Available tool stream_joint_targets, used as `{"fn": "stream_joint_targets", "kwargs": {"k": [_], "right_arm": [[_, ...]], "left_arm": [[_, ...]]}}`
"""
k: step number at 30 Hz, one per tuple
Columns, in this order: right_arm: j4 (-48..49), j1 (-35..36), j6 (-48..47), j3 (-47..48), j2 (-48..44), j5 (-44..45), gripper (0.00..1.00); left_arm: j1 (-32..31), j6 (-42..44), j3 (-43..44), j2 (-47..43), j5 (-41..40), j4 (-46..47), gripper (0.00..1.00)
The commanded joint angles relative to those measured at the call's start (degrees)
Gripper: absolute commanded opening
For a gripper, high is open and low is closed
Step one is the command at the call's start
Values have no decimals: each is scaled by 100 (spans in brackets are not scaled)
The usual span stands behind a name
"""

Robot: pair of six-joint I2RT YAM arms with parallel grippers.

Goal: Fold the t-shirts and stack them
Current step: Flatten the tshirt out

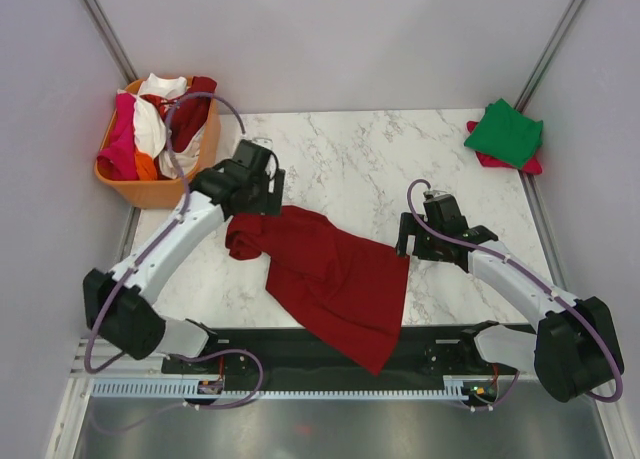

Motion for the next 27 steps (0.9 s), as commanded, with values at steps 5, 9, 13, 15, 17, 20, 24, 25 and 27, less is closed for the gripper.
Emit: {"fn": "stream_joint_targets", "kwargs": {"k": [5, 9, 13, 15, 17, 20, 24, 25, 27], "right_arm": [[180, -5, -37, -33, -33, -77, 98], [180, -5, -20, -33, -51, -42, 98], [180, -5, -28, -42, -69, -77, 98], [180, -14, -28, -42, -60, -60, 98], [180, -5, -28, -42, -51, -60, 98], [198, -14, -37, -33, 10, -51, 98], [198, -5, -29, -42, 11, -34, 98], [198, -14, -28, -51, 2, -34, 98], [207, -5, -28, -42, 2, -25, 98]], "left_arm": [[910, -229, 562, -1045, 3137, 957, 56], [919, -229, 660, -503, 3137, 957, 56], [841, 193, -31, 9, 1343, 199, 98], [735, 193, -375, 272, 1003, 253, 98], [665, 193, -482, 475, 633, 297, 98], [559, 219, -456, 844, 290, 350, 98], [498, 237, -325, 1091, 140, 368, 98], [489, 254, -316, 1117, 96, 368, 96], [462, 263, -351, 1179, -18, 377, 93]]}}
